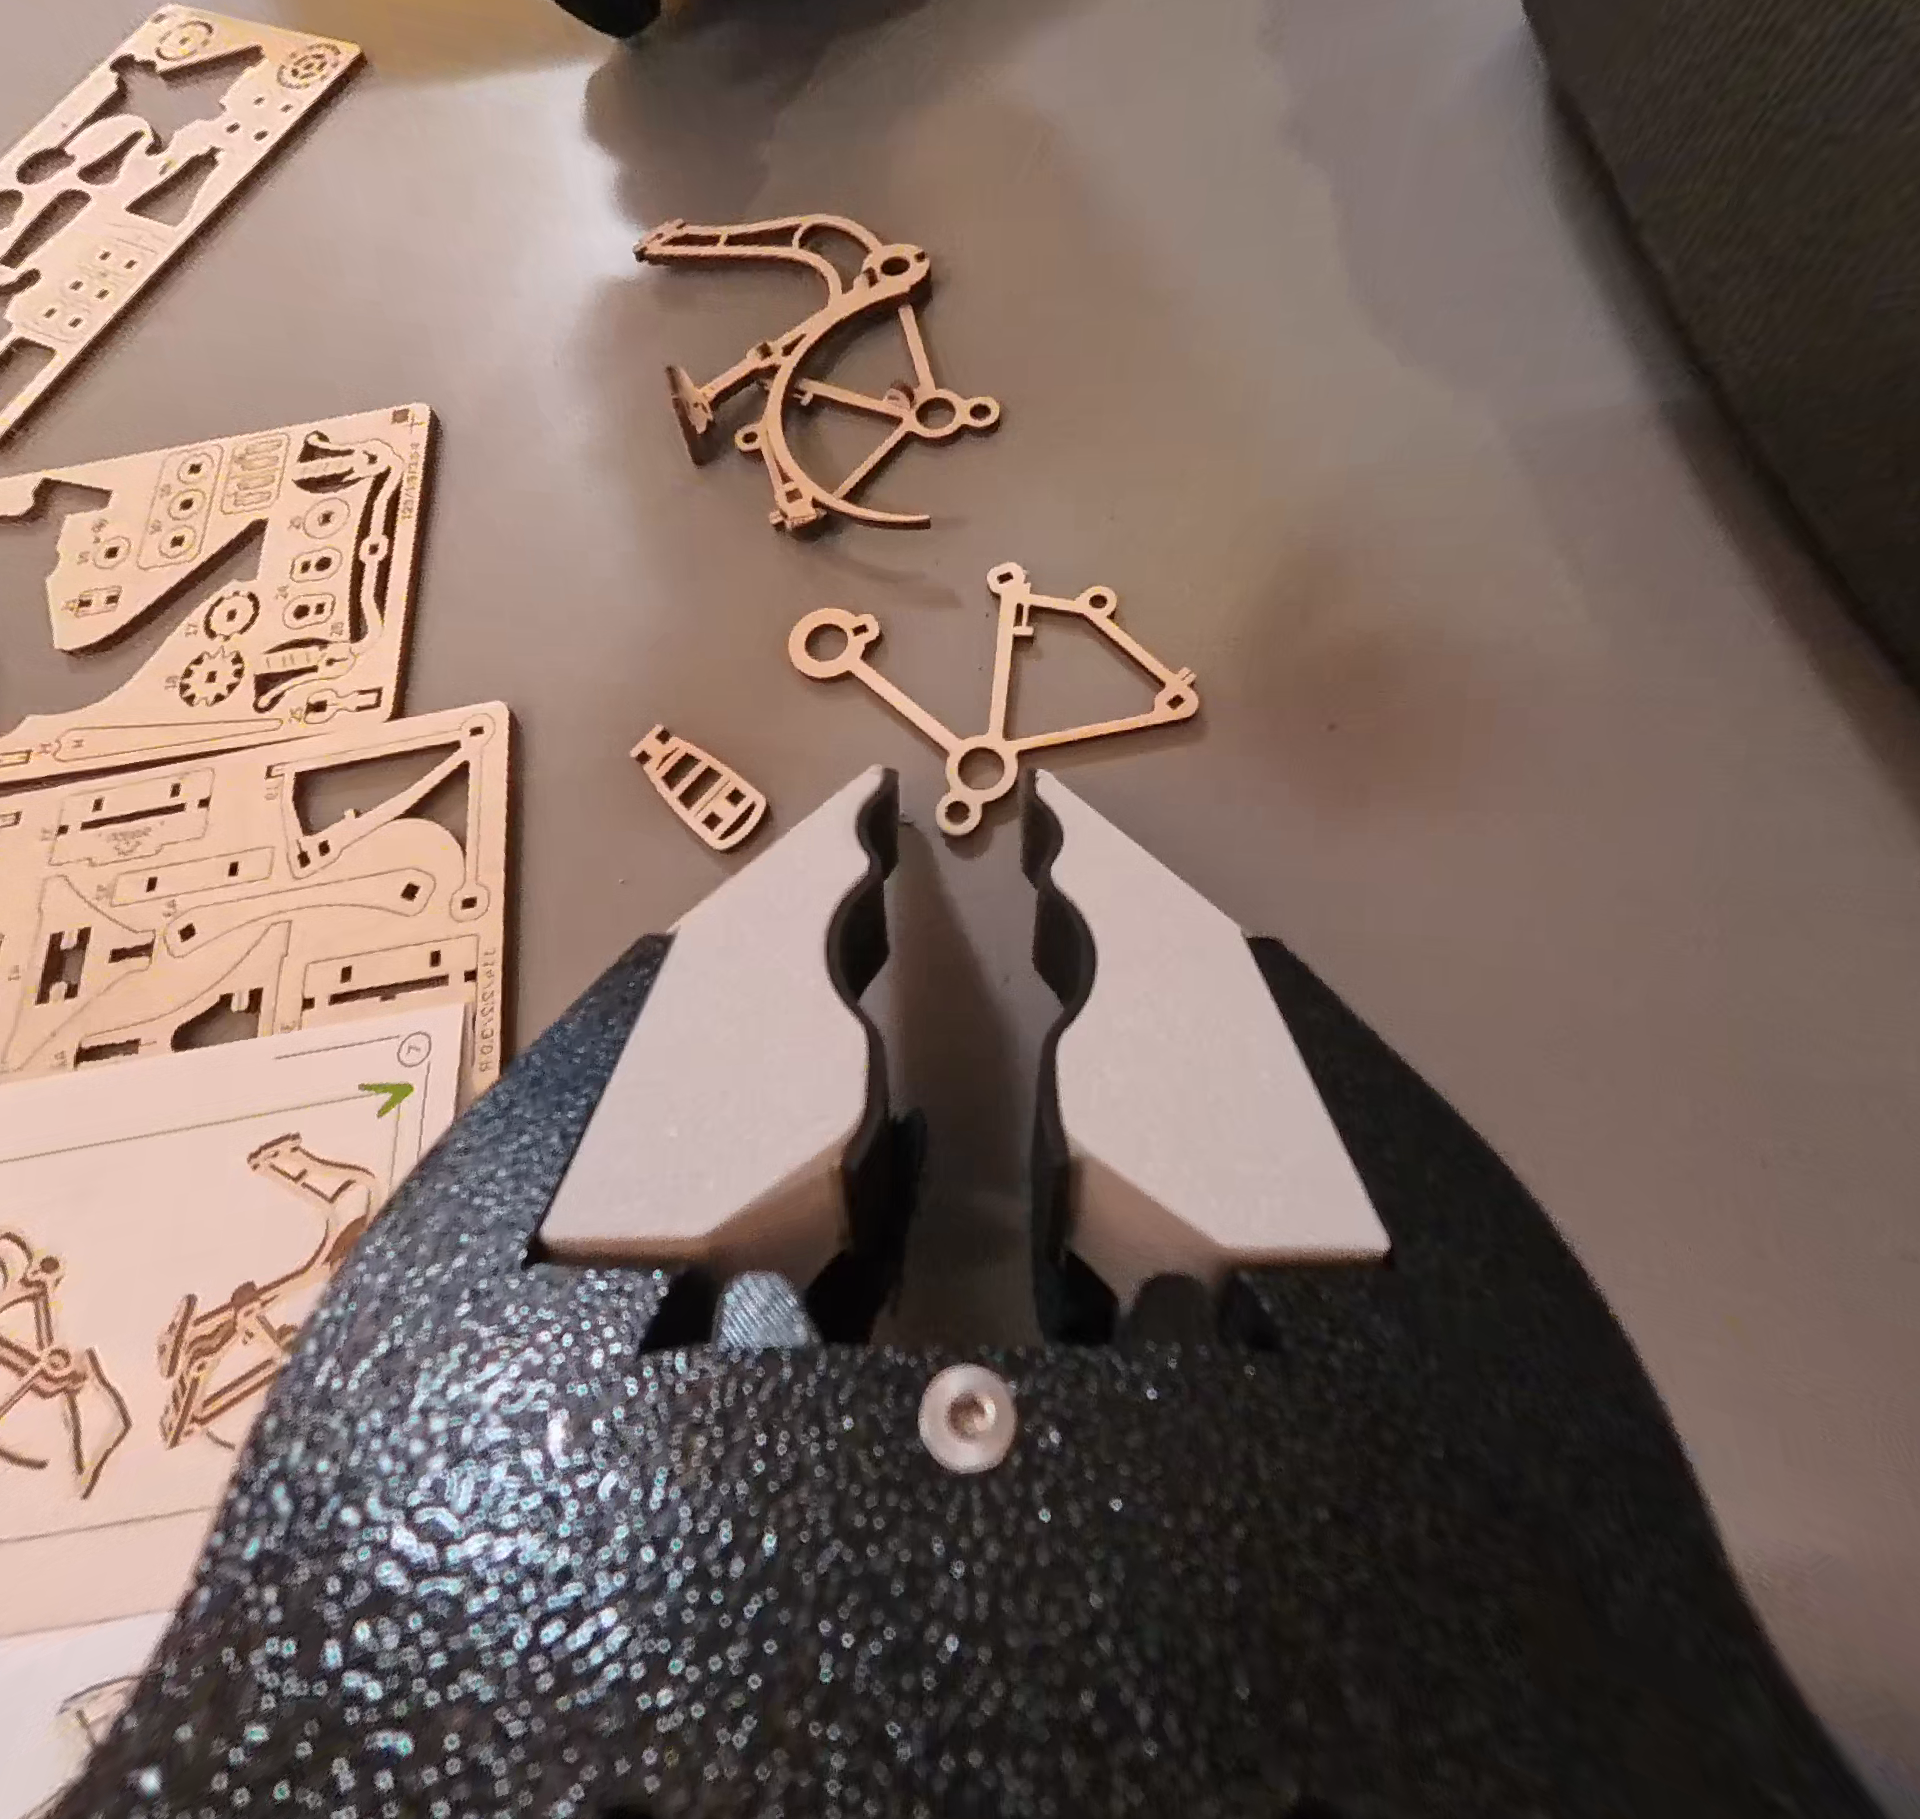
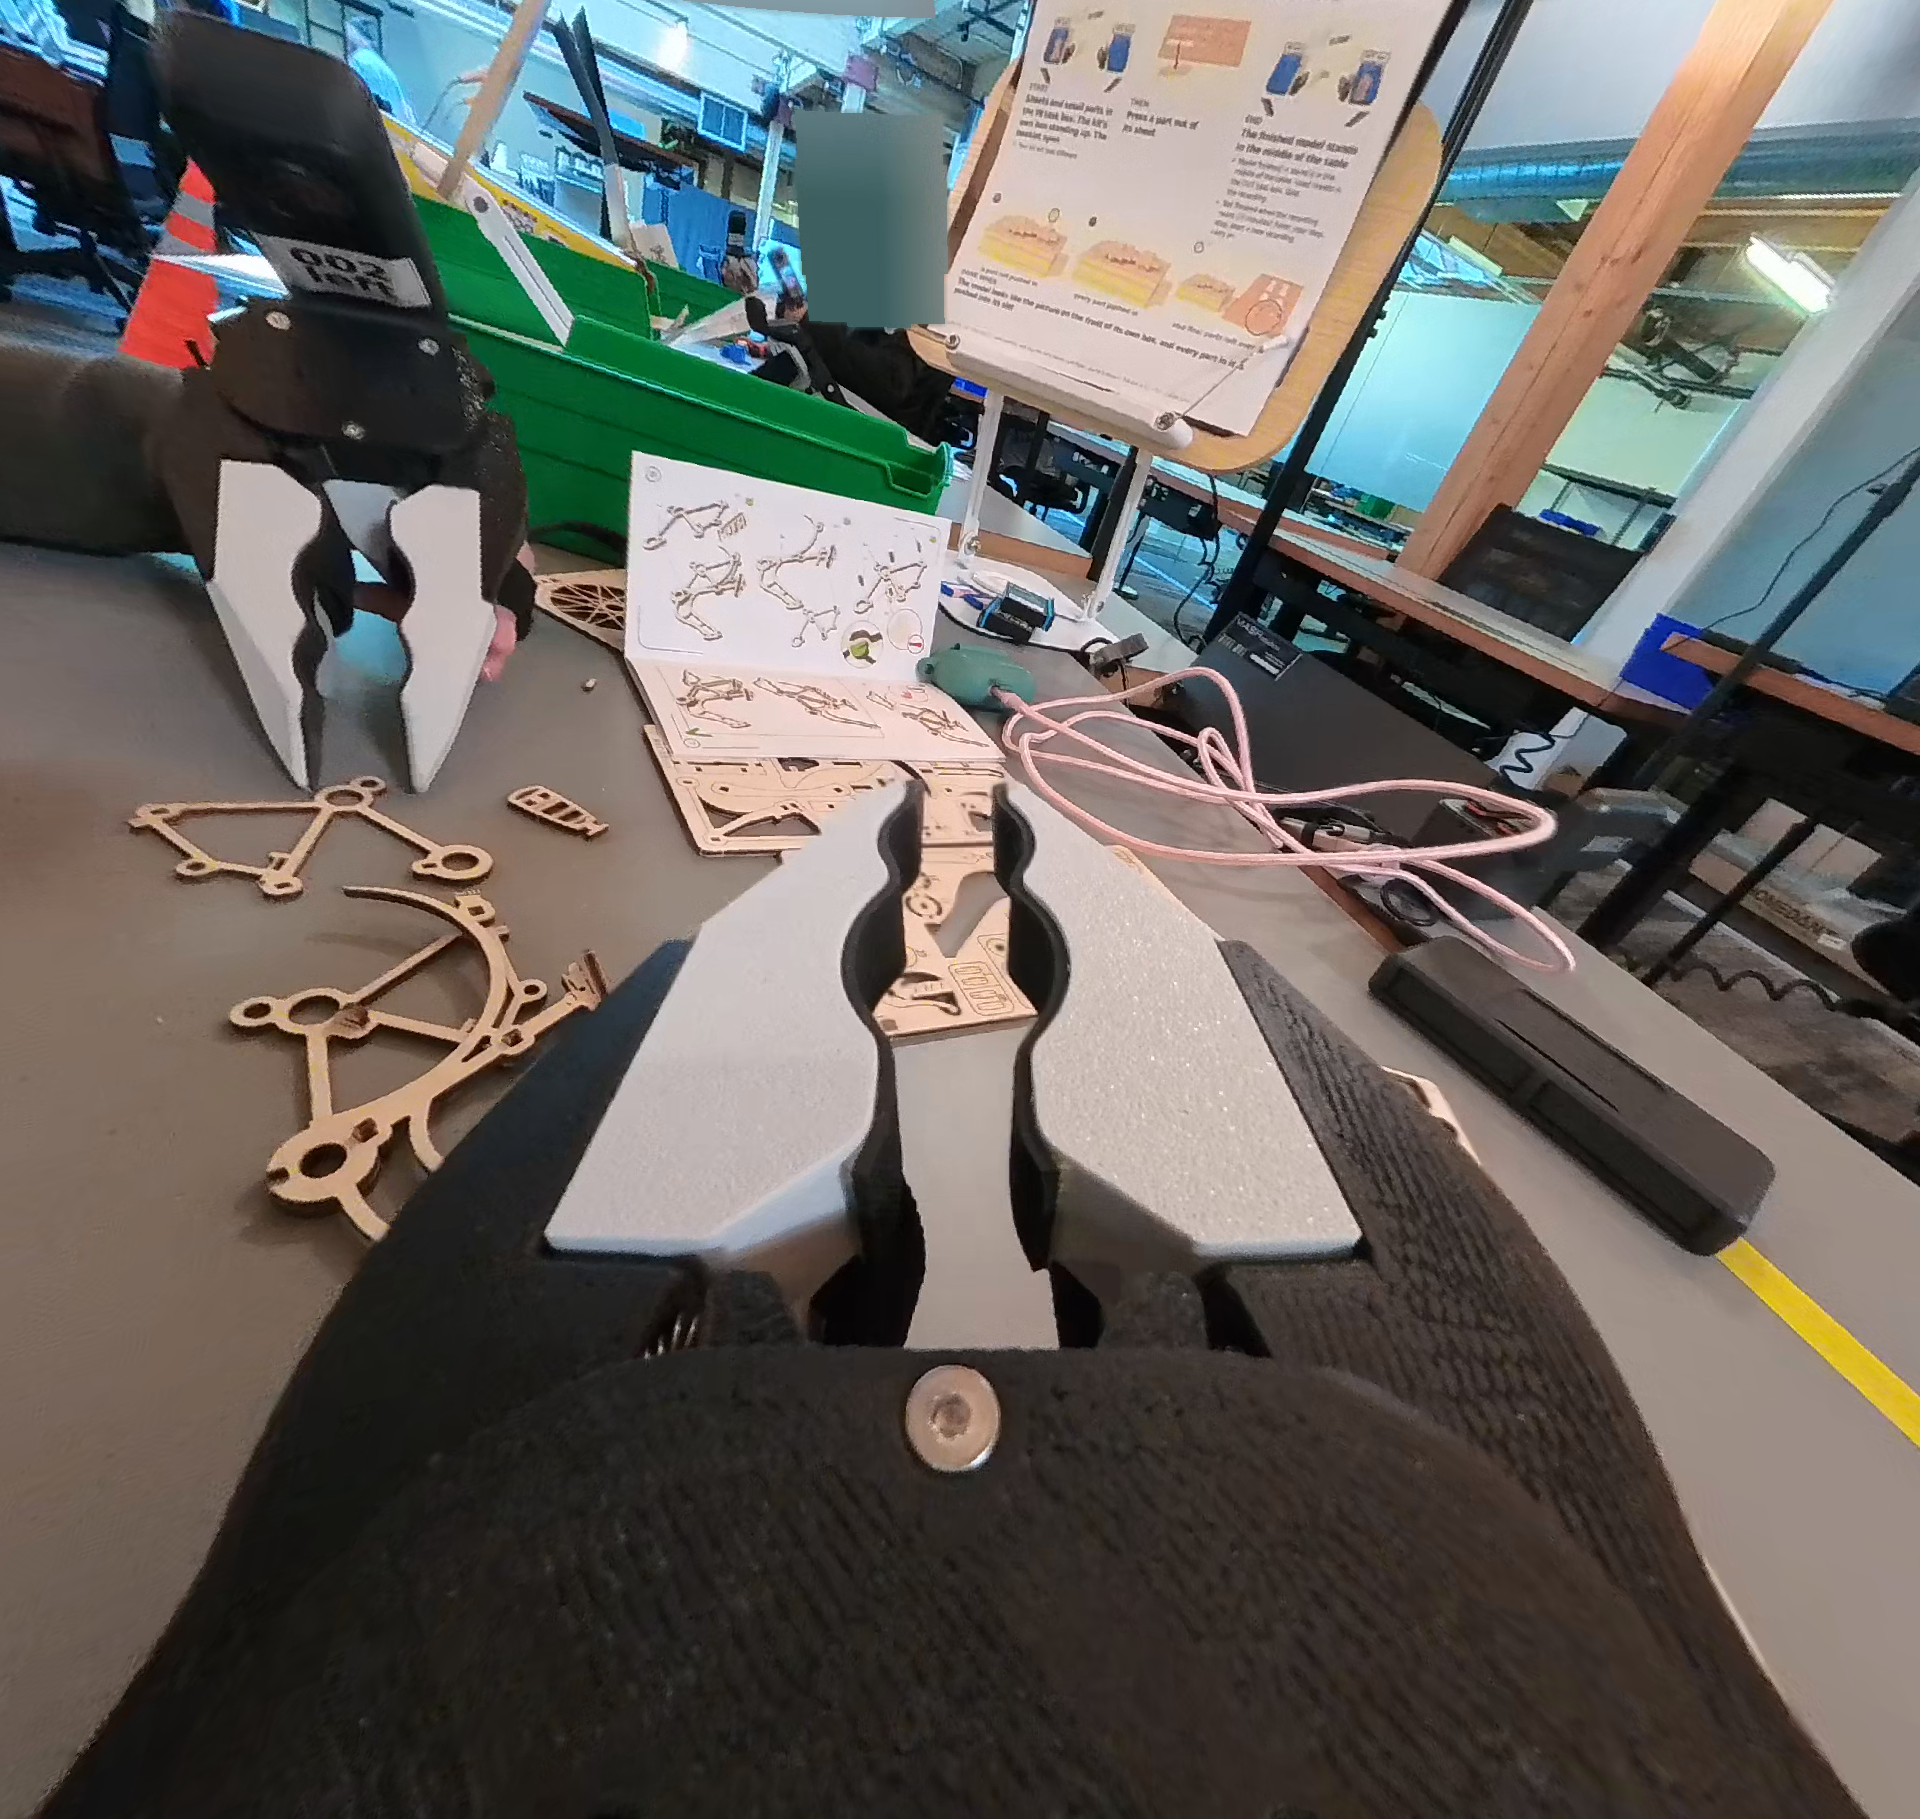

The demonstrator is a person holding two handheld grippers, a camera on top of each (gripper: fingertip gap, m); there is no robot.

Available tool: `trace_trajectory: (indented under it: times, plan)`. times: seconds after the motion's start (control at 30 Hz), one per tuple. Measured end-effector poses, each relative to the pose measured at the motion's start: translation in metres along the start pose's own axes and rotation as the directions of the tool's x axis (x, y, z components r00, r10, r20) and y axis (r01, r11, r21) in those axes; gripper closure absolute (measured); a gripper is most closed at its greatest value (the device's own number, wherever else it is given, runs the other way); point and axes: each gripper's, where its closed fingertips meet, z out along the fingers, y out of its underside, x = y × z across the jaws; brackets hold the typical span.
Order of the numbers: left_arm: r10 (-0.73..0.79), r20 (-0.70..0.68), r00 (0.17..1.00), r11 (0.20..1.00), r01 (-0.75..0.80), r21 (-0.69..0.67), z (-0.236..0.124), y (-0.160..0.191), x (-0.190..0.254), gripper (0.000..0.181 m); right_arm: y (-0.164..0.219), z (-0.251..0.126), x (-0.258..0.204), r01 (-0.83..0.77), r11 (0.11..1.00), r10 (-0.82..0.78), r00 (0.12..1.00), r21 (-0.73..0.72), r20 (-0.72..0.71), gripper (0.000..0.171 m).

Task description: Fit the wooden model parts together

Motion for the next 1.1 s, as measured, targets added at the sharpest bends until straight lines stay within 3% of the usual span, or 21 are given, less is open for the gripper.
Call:
trace_trajectory:
  times: [0.27,0.47,0.6,0.73,0.83,0.9,1.0,1.1]
  plan:
    - [-0.021,-0.111,0.994,1.000,0.023,0.019,0.010,-0.010,0.019,0.171,0.005,0.002,0.003,0.110,0.992,-0.114,0.991,-0.062,-0.064,0.160]
    - [-0.021,-0.041,0.999,0.998,0.023,0.054,0.002,-0.010,0.013,0.171,-0.002,-0.004,0.000,0.291,0.950,-0.305,0.942,-0.115,-0.140,0.158]
    - [-0.116,-0.083,0.990,0.958,0.134,0.255,-0.015,-0.036,0.008,0.171,-0.020,-0.006,-0.040,0.582,0.801,-0.593,0.803,-0.140,-0.056,0.146]
    - [-0.148,-0.146,0.978,0.906,0.193,0.378,-0.028,-0.054,0.009,0.171,-0.033,0.004,-0.116,0.669,0.743,-0.663,0.735,0.010,0.143,0.124]
    - [-0.144,-0.182,0.973,0.883,0.209,0.420,-0.035,-0.062,0.013,0.171,-0.036,0.020,-0.140,0.780,0.625,-0.771,0.617,0.000,0.158,0.120]
    - [-0.135,-0.195,0.971,0.880,0.209,0.428,-0.036,-0.065,0.016,0.171,-0.037,0.028,-0.156,0.810,0.586,-0.800,0.573,0.023,0.175,0.129]
    - [-0.131,-0.206,0.970,0.877,0.210,0.432,-0.035,-0.066,0.018,0.171,-0.042,0.033,-0.169,0.818,0.572,-0.812,0.555,0.057,0.182,0.161]
    - [-0.100,-0.166,0.981,0.830,0.174,0.529,-0.048,-0.077,0.013,0.164,-0.054,0.039,-0.164,0.780,0.623,-0.776,0.608,0.059,0.167,0.169]
